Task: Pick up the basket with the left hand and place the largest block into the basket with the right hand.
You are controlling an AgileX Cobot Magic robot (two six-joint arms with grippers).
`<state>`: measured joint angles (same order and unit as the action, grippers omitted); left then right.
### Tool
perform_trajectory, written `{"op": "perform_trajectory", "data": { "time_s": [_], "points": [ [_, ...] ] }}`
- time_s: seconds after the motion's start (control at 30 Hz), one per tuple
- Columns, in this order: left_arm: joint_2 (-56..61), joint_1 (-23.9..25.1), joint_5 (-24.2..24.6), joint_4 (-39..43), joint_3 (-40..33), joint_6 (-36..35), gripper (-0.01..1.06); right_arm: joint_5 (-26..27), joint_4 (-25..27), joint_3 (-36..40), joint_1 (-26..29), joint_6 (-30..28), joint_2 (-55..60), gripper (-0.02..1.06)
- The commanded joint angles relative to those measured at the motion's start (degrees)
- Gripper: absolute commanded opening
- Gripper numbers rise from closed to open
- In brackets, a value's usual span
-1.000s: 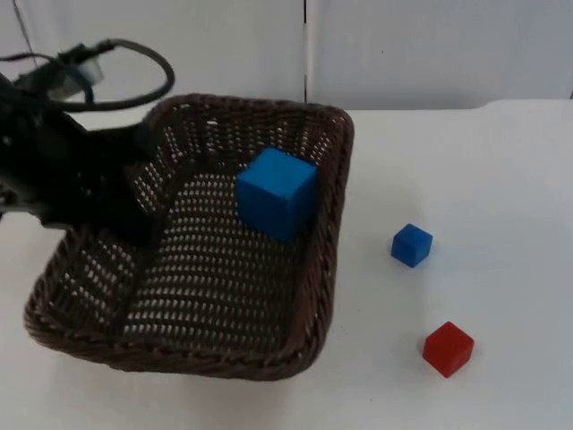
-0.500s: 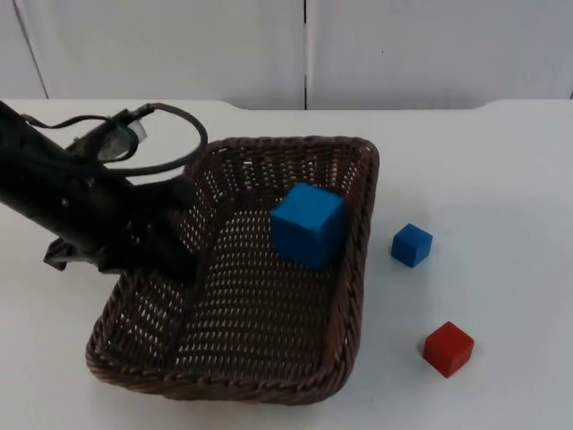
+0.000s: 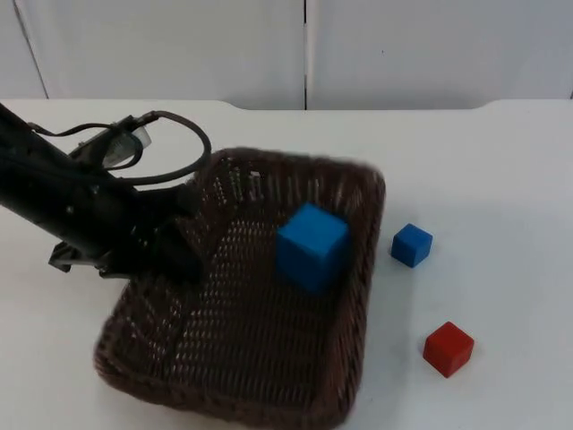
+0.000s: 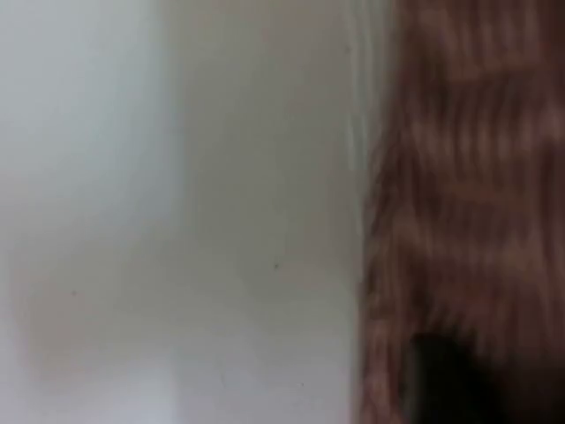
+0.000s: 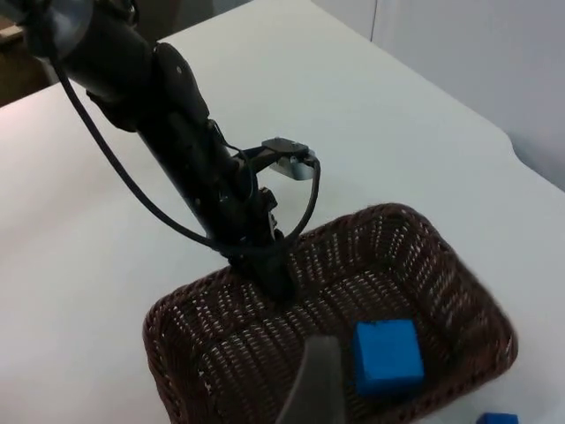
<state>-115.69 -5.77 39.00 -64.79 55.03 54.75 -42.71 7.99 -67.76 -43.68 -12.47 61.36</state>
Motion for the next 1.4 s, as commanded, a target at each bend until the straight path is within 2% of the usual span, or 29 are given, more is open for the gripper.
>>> {"op": "perform_trajectory", "data": {
  "time_s": [0.0, 0.1, 0.23, 0.5, 0.73, 0.87, 1.0, 1.17, 1.37],
  "points": [
    [0.37, -0.34, 0.66, -1.21, 0.33, 0.39, 0.45, 0.53, -0.37, 0.29, 0.16, 0.23, -0.34, 0.67],
    [0.37, -0.34, -0.32, -0.83, 0.33, 0.39, 0.61, 0.53, -0.37, 0.29, 0.16, 0.23, -0.34, 0.67],
    [0.37, -0.34, -0.55, -0.83, 0.33, 0.39, 0.69, 0.53, -0.37, 0.29, 0.16, 0.23, -0.34, 0.67],
    [3.06, 0.51, -0.78, 1.21, 0.33, 0.39, 0.69, 0.53, -0.37, 0.28, 0.16, 0.11, -0.34, 0.67],
    [8.89, 0.51, -4.78, 3.51, 0.33, -0.40, 0.69, 0.53, -3.03, 0.28, 0.16, 0.38, -2.64, 0.67],
    [13.27, 0.51, -7.42, 11.75, 0.33, -7.25, 0.69, 0.42, -3.65, 0.30, 0.16, 1.47, -5.74, 0.67],
    [16.71, 0.51, -8.03, 16.21, 0.33, -10.99, 0.69, 0.42, -3.65, 0.30, 0.16, 1.47, -7.98, 0.67],
    [20.79, 0.51, -6.66, 17.93, 0.21, -13.35, 0.69, 0.42, -3.80, 0.30, 0.16, 1.47, -9.82, 0.67],
    [25.97, 0.51, -2.17, 19.81, 0.09, -14.95, 0.69, 0.00, -3.80, 0.30, 0.16, 1.47, -11.07, 0.67]
  ]
}}
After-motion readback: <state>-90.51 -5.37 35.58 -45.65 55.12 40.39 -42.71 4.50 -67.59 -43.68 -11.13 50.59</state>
